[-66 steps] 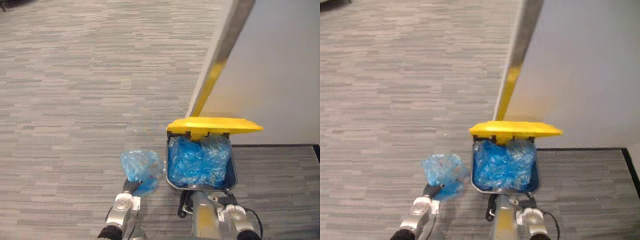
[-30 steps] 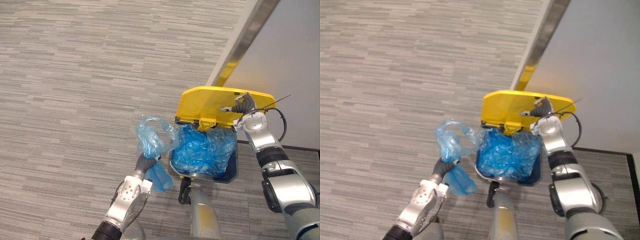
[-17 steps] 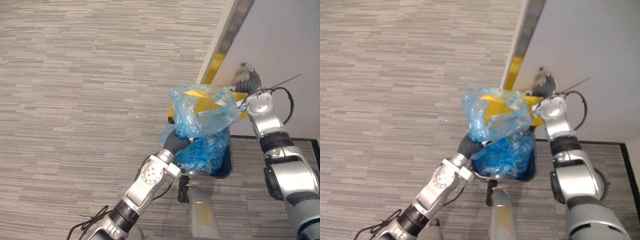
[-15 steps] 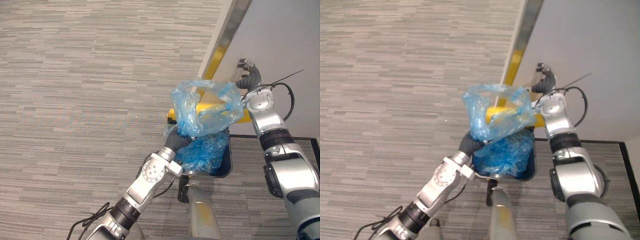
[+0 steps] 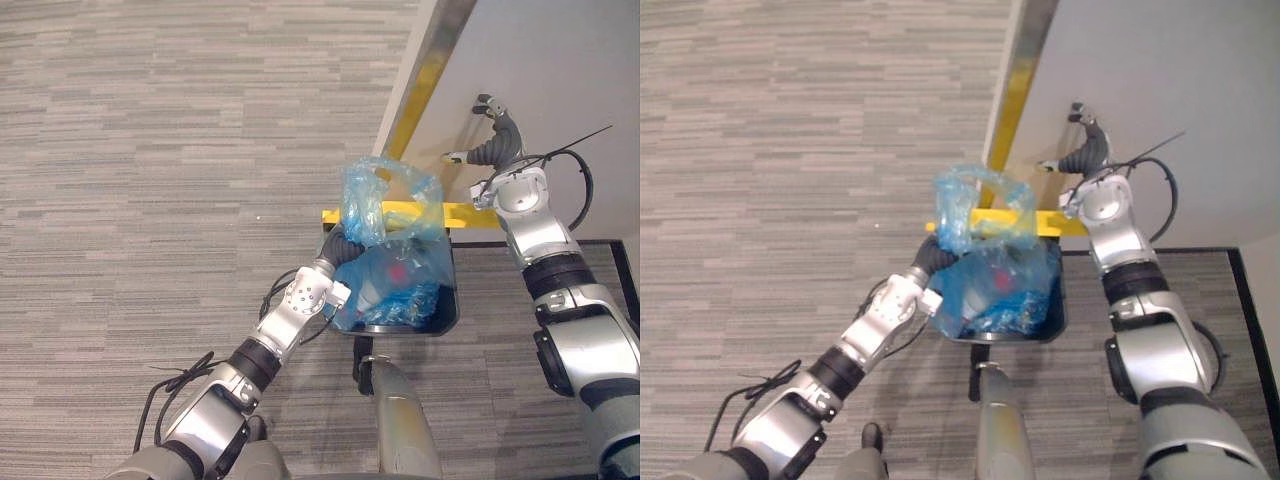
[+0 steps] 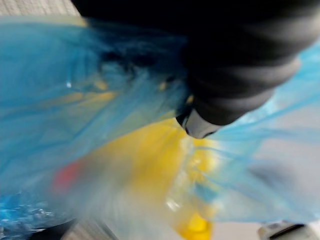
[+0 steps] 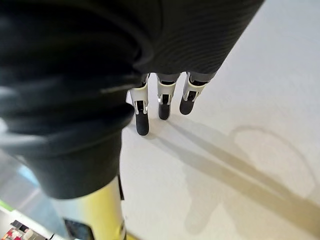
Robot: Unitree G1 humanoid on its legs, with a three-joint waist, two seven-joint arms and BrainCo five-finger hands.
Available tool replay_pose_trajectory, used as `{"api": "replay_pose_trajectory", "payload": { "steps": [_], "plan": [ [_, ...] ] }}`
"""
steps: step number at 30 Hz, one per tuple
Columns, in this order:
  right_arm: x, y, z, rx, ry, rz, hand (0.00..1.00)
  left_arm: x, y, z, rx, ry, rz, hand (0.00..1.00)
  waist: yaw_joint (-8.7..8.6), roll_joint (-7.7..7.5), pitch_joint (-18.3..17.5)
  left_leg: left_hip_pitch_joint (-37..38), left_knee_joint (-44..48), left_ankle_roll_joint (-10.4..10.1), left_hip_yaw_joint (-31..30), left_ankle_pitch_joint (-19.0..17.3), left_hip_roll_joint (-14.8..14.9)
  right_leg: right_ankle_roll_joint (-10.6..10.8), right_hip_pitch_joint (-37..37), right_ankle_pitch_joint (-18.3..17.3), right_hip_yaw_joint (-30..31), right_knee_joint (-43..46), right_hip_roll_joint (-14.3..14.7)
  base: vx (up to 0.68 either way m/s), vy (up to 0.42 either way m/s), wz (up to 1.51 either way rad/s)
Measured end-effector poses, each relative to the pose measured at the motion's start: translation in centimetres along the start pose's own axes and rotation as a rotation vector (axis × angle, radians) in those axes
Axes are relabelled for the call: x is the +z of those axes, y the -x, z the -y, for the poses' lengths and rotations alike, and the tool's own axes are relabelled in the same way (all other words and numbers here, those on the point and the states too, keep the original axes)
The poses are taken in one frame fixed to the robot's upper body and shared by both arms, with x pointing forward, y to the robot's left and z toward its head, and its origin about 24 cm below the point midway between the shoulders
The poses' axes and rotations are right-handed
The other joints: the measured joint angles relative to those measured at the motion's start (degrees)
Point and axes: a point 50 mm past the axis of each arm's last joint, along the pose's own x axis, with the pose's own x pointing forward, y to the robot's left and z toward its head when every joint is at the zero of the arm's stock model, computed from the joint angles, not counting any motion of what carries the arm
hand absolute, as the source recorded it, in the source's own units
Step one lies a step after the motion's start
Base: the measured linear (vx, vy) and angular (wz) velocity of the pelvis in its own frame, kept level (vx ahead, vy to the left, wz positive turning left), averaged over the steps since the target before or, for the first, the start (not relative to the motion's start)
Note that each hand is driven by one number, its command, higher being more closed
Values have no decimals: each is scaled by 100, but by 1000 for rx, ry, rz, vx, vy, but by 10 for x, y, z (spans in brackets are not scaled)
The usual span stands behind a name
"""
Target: Gather rubbish on tea table into small bin, then transfer packed bag to large trash can.
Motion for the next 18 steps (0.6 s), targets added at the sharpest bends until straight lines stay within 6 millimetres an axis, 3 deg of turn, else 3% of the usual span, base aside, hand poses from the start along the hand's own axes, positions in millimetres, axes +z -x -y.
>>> {"api": "replay_pose_trajectory", "payload": {
  "steps": [10,18],
  "plan": [
    [-6,16,-18,29,-65,7,0,17,-15,21,-57,-2,27,100,39,-11,-3,28,-102,-43,120,29,16,10,-154,-60,40,143,-5,10,-12,-3],
    [-25,33,-10,-66,-133,-39,0,12,-13,20,-50,-70,18,100,23,-21,-11,301,-308,-32,116,44,5,74,31,-102,50,133,7,0,0,0]
  ]
}}
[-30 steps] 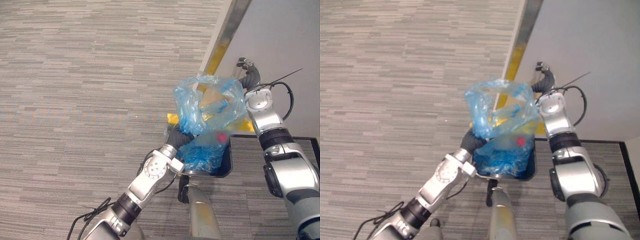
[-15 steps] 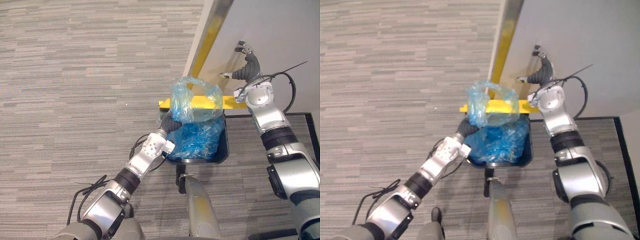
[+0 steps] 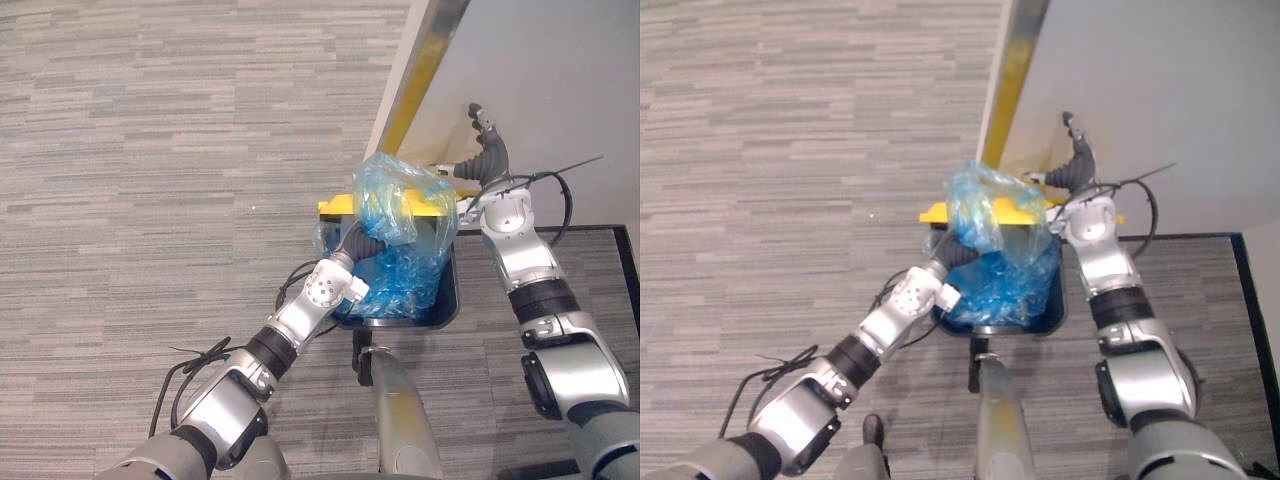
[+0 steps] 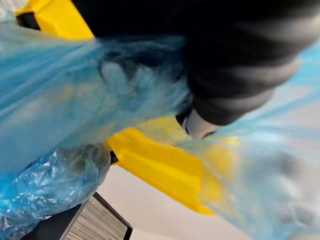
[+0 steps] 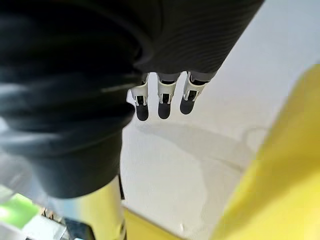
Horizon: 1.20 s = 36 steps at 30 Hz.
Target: Gather rubbish on tea table into small bin, then transfer packed bag to large trash can.
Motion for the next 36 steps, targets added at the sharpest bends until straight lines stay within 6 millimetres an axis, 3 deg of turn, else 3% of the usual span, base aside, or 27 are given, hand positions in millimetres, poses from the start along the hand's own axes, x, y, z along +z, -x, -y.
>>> {"api": "replay_pose_trajectory", "payload": {
  "steps": [4,7,13,19,26,29,31,36],
  "plan": [
    [-6,12,18,-124,-47,1,0,-11,2,-1,7,-43,-45,100,-48,-6,-4,96,-83,13,66,52,-17,23,10,-15,43,13,9,24,10,-6],
    [-21,32,31,-229,-78,-33,0,-18,7,2,15,-61,-69,100,-53,-46,-27,191,-147,17,161,54,-34,26,16,-16,87,18,9,17,21,-7],
    [-71,97,46,-395,-97,-214,0,-24,12,12,-3,-65,-88,100,-62,-163,-111,385,-182,84,168,21,-85,177,178,-144,99,130,-72,-1,4,2],
    [-118,151,38,-406,-76,-461,0,-21,11,25,-40,-69,-83,100,-77,-304,-209,410,-152,108,161,-6,-140,238,177,-219,106,240,-161,-2,6,2],
    [-163,178,7,-238,-156,-726,0,-33,14,26,-46,-76,-143,100,-59,-308,-206,412,75,173,146,-134,-261,253,223,-228,196,318,-296,-21,9,0],
    [-167,177,-13,-141,-165,-761,0,-38,15,25,-44,-78,-163,100,-75,-306,-203,306,249,178,117,-241,-250,254,214,-229,193,320,-292,-57,10,-1],
    [-163,165,-31,-58,-174,-747,0,-42,16,24,-41,-77,-182,100,-86,-304,-197,286,257,176,82,-245,-234,254,208,-229,173,319,-278,-35,-3,2],
    [-135,119,-60,40,-198,-635,0,-47,16,9,24,-48,-217,100,-103,-284,-173,296,310,175,22,-242,-243,252,207,-227,180,322,-280,5,3,1]
  ]
}}
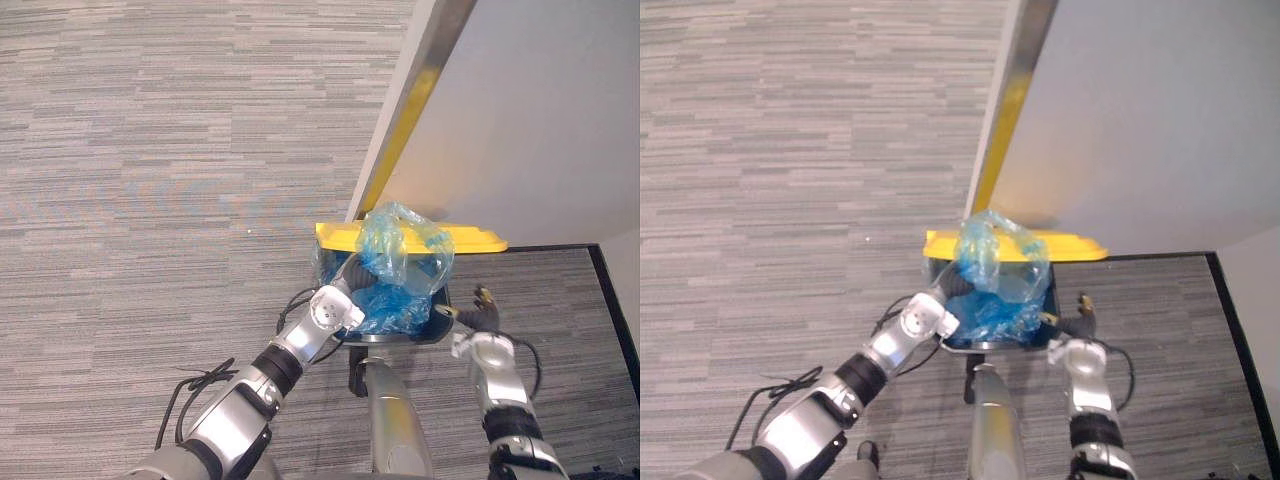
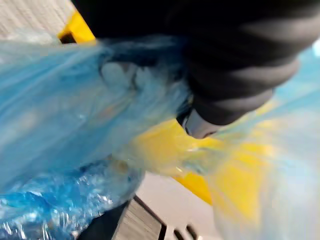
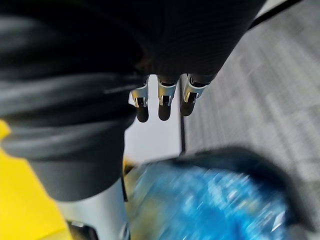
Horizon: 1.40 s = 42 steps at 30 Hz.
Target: Gather rubbish on tea table into small bin, then transfer packed bag to large trash can.
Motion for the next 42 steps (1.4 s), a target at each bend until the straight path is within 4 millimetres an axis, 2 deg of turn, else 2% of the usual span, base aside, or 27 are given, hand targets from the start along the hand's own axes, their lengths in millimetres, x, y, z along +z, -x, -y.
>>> {"api": "replay_pose_trajectory", "payload": {
  "steps": [3,5,7,9,12,15,23,26,28,29,34,35,39,42],
  "plan": [
    [21,-8,-6,6,-19,45,0,-2,0,-5,15,2,-5,100,16,4,31,-2,8,1,-21,-1,-12,-1,0,1,3,0,-22,13,12,3],
    [48,-17,-10,-9,-63,100,0,-2,-1,-11,41,18,-8,100,17,-4,164,-6,22,12,-43,-7,-42,-6,0,5,27,0,-52,0,0,0],
    [74,-23,-9,-35,-99,154,0,-2,-1,-14,61,25,-9,100,15,11,281,-11,24,15,-59,-8,-51,-7,0,6,30,0,-63,0,0,0],
    [86,-25,-8,-45,-129,179,0,-1,-2,-17,76,37,-7,100,12,15,333,-24,24,15,-86,-9,-50,-7,0,6,20,0,-69,-6,2,2],
    [120,-29,-2,-70,-196,254,0,7,-4,-19,83,48,19,100,4,30,417,-49,26,16,-125,-9,-58,-7,-1,6,7,-1,-95,-15,9,6],
    [141,-30,4,-92,-239,307,0,15,-5,-21,86,49,53,100,-19,37,429,-120,42,18,-198,-7,-75,-7,-24,6,14,-3,-136,-13,14,13],
    [169,-26,11,-101,-314,384,0,22,-7,-22,87,62,74,100,-64,120,501,-143,39,18,-215,-8,-111,-8,-38,6,124,-2,-157,-5,12,2],
    [181,-25,9,-88,-304,415,0,30,-8,-21,89,58,102,100,-107,121,504,-220,42,18,-212,-8,-137,-8,-126,6,159,1,-165,0,0,0],
    [196,-23,10,-79,-270,459,0,44,-13,-21,88,36,146,100,-170,156,645,-207,52,18,-191,-8,-157,-7,-133,6,205,19,-166,-40,9,-4],
    [201,-22,7,-67,-261,471,0,45,-13,-22,90,36,148,100,-221,165,667,-208,53,17,-188,-8,-156,-7,-137,6,208,19,-165,-42,10,-6],
    [215,-14,5,-30,-198,544,0,46,-13,-21,86,32,149,100,-266,186,704,-296,58,14,-87,-9,-167,-7,-338,6,264,89,-134,-16,-4,-8],
    [218,-12,4,-20,-192,561,0,45,-14,-20,80,22,144,0,-287,189,706,-338,70,11,-58,-10,-169,-6,-389,7,272,90,-134,-19,-10,-6],
    [231,2,-12,52,-150,644,0,31,-19,-10,48,-32,64,0,-422,229,827,-422,129,-26,71,-49,-165,-22,-510,21,319,88,-92,-17,2,-10],
    [237,10,-21,101,-127,689,0,22,-19,-1,26,-57,18,0,-443,257,849,-447,139,-35,244,-86,-136,-29,-640,27,394,109,4,11,0,-24]
  ]
}}
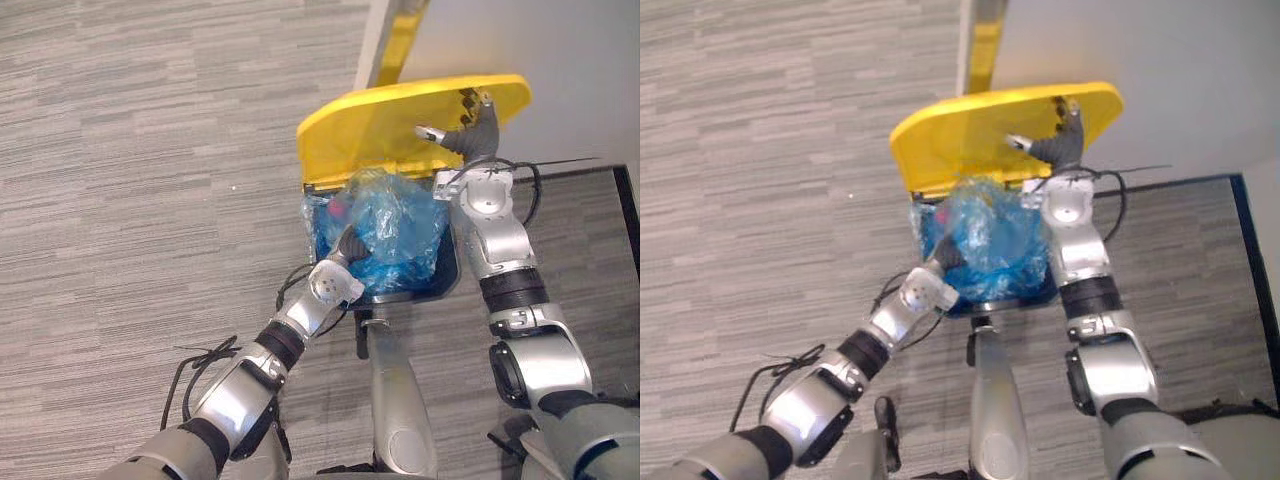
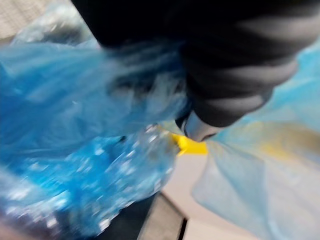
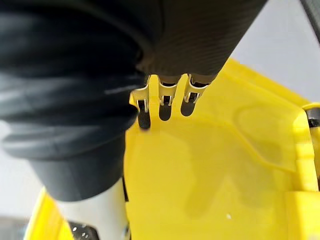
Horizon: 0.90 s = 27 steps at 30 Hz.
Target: Gather rubbish on tea table into small bin, then transfer packed bag to large trash can.
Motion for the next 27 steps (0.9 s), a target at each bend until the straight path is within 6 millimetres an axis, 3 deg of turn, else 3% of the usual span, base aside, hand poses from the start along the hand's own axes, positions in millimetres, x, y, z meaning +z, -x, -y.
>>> {"api": "replay_pose_trajectory", "payload": {
  "steps": [8,18,22,25,27],
  "plan": [
    [9,7,-23,92,-15,53,0,-8,1,20,-86,-90,-58,0,-7,27,18,-234,457,-52,209,-245,135,-1,-186,0,-127,128,72,-1,-4,-10],
    [1,12,-22,113,30,47,0,-10,0,12,-50,-103,-72,0,121,71,-13,-357,611,-53,202,-265,148,-6,-252,-4,-334,277,-69,-27,-11,4],
    [-24,24,-14,106,58,-26,0,-10,4,7,1,-6,-60,0,230,141,-131,-350,581,-48,165,-193,126,-51,-160,-32,-441,278,-192,-40,1,20],
    [-53,40,-8,113,107,-115,0,-25,16,6,29,87,-98,0,297,169,-249,-155,425,-27,-2,-72,39,-128,73,-85,-530,286,-347,-20,19,27],
    [-79,53,-2,108,118,-209,0,-47,30,7,48,139,-150,0,397,197,-428,-56,280,9,-131,-11,4,-129,224,-87,-592,211,-398,-41,31,22]
  ]
}}
